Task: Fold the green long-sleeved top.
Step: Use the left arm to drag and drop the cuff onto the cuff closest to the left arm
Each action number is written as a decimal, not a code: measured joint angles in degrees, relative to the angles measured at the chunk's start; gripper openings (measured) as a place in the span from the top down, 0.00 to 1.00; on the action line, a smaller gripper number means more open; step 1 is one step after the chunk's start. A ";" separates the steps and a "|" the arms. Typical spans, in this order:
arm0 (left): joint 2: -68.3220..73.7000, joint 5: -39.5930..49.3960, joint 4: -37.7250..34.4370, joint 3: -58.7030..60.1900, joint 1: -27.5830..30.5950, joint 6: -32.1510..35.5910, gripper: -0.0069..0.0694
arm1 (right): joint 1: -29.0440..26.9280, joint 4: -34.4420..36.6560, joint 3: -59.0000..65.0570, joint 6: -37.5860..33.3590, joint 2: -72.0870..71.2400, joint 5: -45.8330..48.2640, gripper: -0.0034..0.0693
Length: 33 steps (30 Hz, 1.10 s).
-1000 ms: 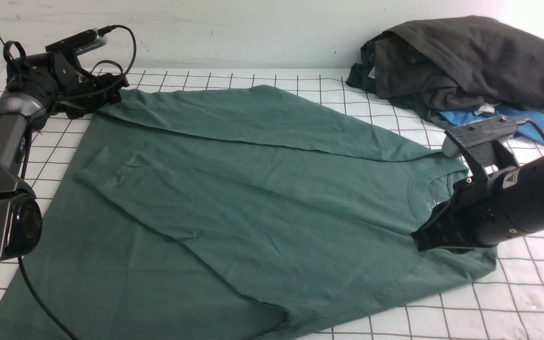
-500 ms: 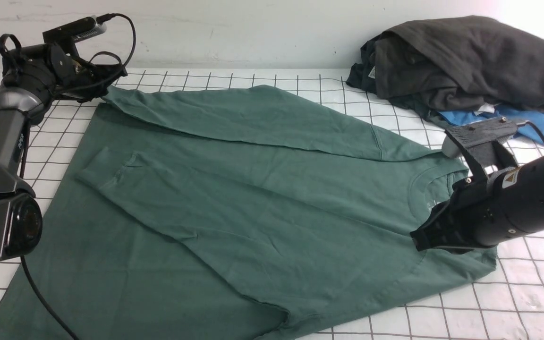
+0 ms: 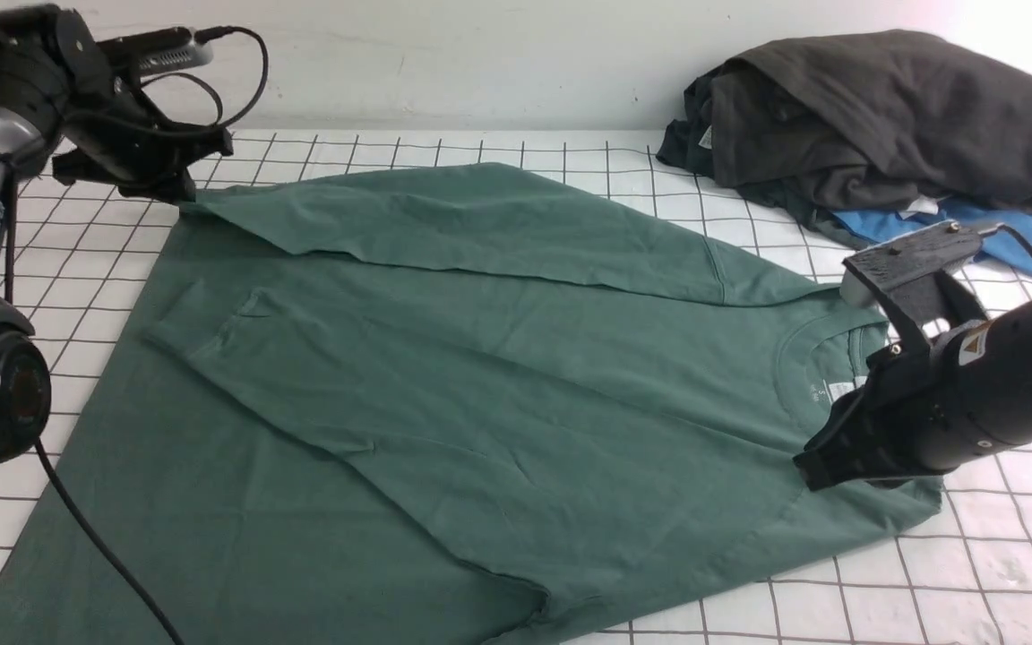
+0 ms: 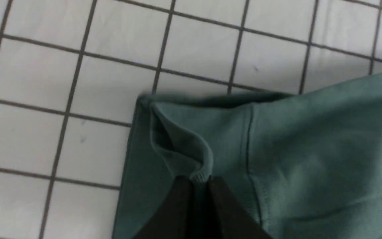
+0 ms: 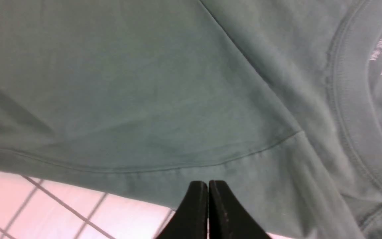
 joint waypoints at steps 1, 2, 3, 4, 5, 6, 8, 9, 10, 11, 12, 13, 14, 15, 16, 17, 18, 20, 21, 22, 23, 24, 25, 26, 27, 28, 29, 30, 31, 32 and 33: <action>-1.54 0.70 0.00 0.65 0.00 0.53 0.88 | 0.00 -0.57 0.00 0.00 -0.24 0.12 0.96; -3.64 0.83 0.00 1.91 0.00 0.69 0.88 | 0.00 -1.07 0.00 0.00 -0.59 0.12 0.96; -5.21 0.87 0.00 3.27 0.00 0.79 0.88 | 0.00 -1.29 0.00 0.00 -0.94 0.20 0.96; -7.36 0.87 0.06 5.42 0.00 0.94 0.88 | 0.00 -1.47 0.00 0.00 -1.54 0.33 0.96; -7.81 0.87 0.07 5.92 -0.06 1.08 0.88 | 0.00 -1.52 0.00 0.00 -1.86 0.33 0.96; -9.65 0.87 0.20 8.71 -0.06 1.18 0.88 | 0.00 -1.64 0.00 0.00 -2.43 0.48 0.96; -14.85 0.82 0.70 15.52 -0.39 2.22 0.88 | 0.00 -1.63 0.00 0.00 -3.89 0.72 0.96; -17.63 0.74 1.24 20.34 -0.64 2.86 0.88 | 0.00 -1.71 0.00 -0.05 -4.68 0.72 0.96; -22.06 0.48 2.65 30.69 -1.16 3.63 0.88 | 0.00 -2.22 0.00 -0.05 -5.89 0.79 0.96; -23.09 0.42 3.05 31.89 -1.21 3.68 0.88 | 0.00 -2.34 0.00 -0.05 -5.99 0.79 0.96; -26.96 0.42 4.39 41.82 -1.70 3.89 0.88 | 0.00 -2.89 0.00 -0.05 -6.70 0.84 0.96; -29.01 0.37 5.32 47.78 -1.88 3.89 0.88 | 0.00 -3.04 0.00 -0.05 -6.94 0.88 0.96; -30.15 0.25 5.86 52.20 -2.00 3.89 0.88 | 0.00 -3.11 0.00 -0.05 -7.05 0.96 0.96; -31.84 -0.77 6.79 57.08 -2.02 3.77 0.88 | 0.00 -3.15 0.00 -0.05 -7.05 0.96 0.96; -33.52 -3.18 7.67 60.93 -2.02 3.61 0.88 | 0.00 -3.15 0.00 -0.05 -7.05 0.96 0.96; -34.71 -5.34 7.99 63.59 -2.02 3.38 0.88 | 0.00 -3.15 0.00 -0.05 -7.05 0.88 0.96; -35.61 -6.57 8.02 64.85 -2.02 3.16 0.88 | 0.00 -3.10 0.00 -0.05 -7.05 0.68 0.96; -37.41 -7.53 7.57 65.60 -2.18 3.02 0.88 | 0.00 -3.04 0.00 -0.25 -7.05 0.32 0.96; -38.96 -7.29 6.88 65.20 -2.58 3.07 0.88 | 0.00 -2.96 0.00 -0.25 -7.05 0.32 0.96; -40.69 -6.57 6.17 64.24 -3.18 3.34 0.88 | 0.00 -2.96 0.00 -0.37 -7.05 0.32 0.96; -41.90 -5.82 5.55 63.36 -3.68 3.61 0.88 | 0.00 -2.96 0.00 -0.38 -7.05 0.32 0.96; -42.22 -5.64 5.44 62.86 -3.95 3.68 0.88 | 0.00 -2.96 0.00 -0.38 -7.05 0.32 0.96; -44.47 -4.18 5.27 61.51 -4.84 3.96 0.87 | 0.00 -2.92 0.00 -0.38 -7.05 0.32 0.96; -46.26 -3.49 5.64 60.85 -5.53 4.10 0.87 | 0.00 -2.90 0.00 -0.38 -7.05 0.32 0.96; -48.02 -2.94 6.10 60.73 -6.18 4.10 0.87 | 0.00 -2.85 0.00 -0.38 -7.05 0.32 0.96; -49.66 -2.60 7.05 61.19 -6.56 4.03 0.87 | 0.00 -2.85 0.00 -0.38 -7.05 0.32 0.96; -50.28 -2.60 7.55 61.56 -6.67 3.85 0.87 | 0.00 -2.85 0.00 -0.38 -7.05 0.32 0.96; -52.19 -3.25 10.10 64.65 -6.75 2.34 0.87 | 0.00 -2.85 0.00 -0.38 -7.05 0.05 0.96; -52.50 -3.66 10.92 65.15 -6.75 2.14 0.87 | 0.00 -2.85 0.00 -0.38 -7.05 0.01 0.96; -53.02 -5.97 14.42 69.74 -6.75 -0.04 0.87 | 0.00 -2.71 0.00 -0.43 -7.05 -0.17 0.96; -53.02 -6.31 14.84 70.39 -6.75 -0.66 0.87 | 0.00 -2.70 0.00 -0.43 -7.05 -0.24 0.96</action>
